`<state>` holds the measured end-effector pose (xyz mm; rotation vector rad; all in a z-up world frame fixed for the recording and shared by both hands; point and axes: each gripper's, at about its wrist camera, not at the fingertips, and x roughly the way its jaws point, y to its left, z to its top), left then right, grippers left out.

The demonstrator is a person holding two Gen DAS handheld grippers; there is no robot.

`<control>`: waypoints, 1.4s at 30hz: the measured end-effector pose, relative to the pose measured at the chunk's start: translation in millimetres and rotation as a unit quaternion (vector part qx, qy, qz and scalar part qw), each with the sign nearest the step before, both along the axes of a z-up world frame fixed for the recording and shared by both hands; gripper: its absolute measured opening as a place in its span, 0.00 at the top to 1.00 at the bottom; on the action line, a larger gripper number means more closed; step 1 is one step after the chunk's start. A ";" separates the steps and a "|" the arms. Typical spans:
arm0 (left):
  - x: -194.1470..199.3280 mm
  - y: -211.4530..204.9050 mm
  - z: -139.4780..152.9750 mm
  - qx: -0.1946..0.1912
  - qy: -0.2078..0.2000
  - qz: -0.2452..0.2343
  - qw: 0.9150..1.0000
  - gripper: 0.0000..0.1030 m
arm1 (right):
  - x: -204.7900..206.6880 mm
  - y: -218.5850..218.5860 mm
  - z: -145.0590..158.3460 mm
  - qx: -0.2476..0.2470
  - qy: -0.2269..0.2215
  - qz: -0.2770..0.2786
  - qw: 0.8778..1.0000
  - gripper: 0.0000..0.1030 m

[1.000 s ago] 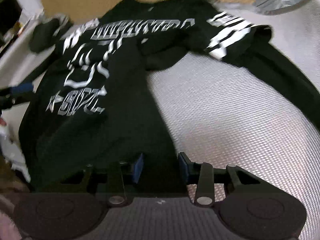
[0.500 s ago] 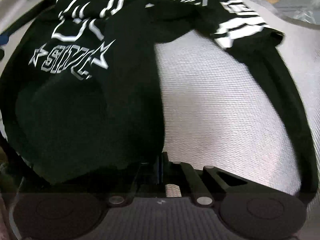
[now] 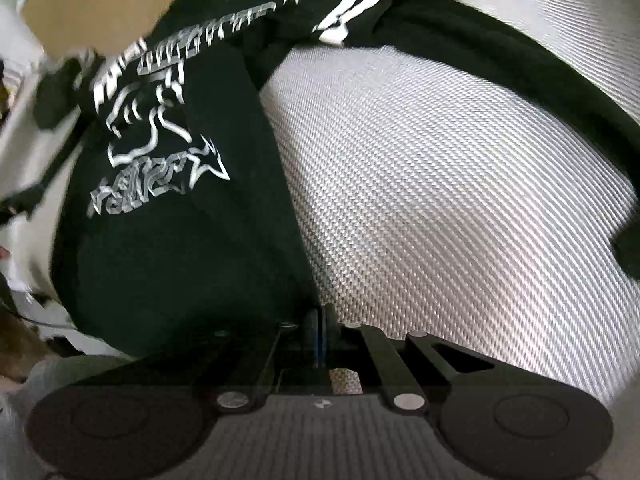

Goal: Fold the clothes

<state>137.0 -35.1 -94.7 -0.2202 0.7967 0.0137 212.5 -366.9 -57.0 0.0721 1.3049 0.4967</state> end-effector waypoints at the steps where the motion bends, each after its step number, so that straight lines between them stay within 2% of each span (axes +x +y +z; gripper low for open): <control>1: 0.6 0.1 -0.6 -0.001 0.002 0.000 1.000 0.00 | -2.8 -2.3 1.6 0.004 -0.001 0.001 1.000 0.98; 5: 4.0 1.4 -1.6 -0.011 0.007 0.005 1.000 0.00 | -8.5 -5.5 -1.3 -0.016 0.006 0.005 1.000 0.98; 9: 2.8 0.7 -0.2 -0.002 0.004 0.001 1.000 0.00 | -16.0 -10.9 -7.2 -0.001 0.005 -0.026 1.000 0.98; 11: 2.0 1.3 -1.4 0.000 0.007 -0.001 1.000 0.00 | -23.6 -5.5 -13.0 -0.012 0.010 -0.033 0.999 0.98; 17: 1.9 3.6 -9.5 0.014 0.019 -0.001 1.000 0.00 | -50.5 5.6 -34.4 -0.029 0.069 -0.024 0.997 0.98; 22: 2.6 10.4 -15.5 0.020 0.030 0.004 0.999 0.00 | -64.6 16.3 -40.7 -0.038 0.083 -0.005 0.996 0.98; 24: 3.2 13.4 -16.4 0.023 0.033 0.005 0.999 0.00 | -63.3 17.9 -39.4 -0.046 0.076 -0.003 0.996 0.98; 28: 3.3 20.9 -13.3 0.025 0.027 0.008 0.999 0.00 | -51.8 4.0 -19.8 -0.022 0.023 -0.048 0.998 0.93; 32: 7.1 29.8 -9.3 0.036 0.016 0.011 0.999 0.00 | -31.0 -4.5 11.5 -0.023 -0.047 -0.078 0.996 0.88; 35: 10.8 39.3 -4.4 0.040 0.003 0.015 0.999 0.00 | -14.5 -6.8 29.7 -0.027 -0.096 -0.082 0.992 0.83; 38: 13.7 50.5 1.6 0.046 -0.015 0.025 0.999 0.00 | -1.0 -35.3 46.7 -0.024 -0.141 -0.084 0.986 0.83; 42: 23.4 65.2 8.3 0.063 -0.032 0.031 0.997 0.00 | 20.6 -15.2 54.5 -0.031 -0.186 -0.067 0.980 0.82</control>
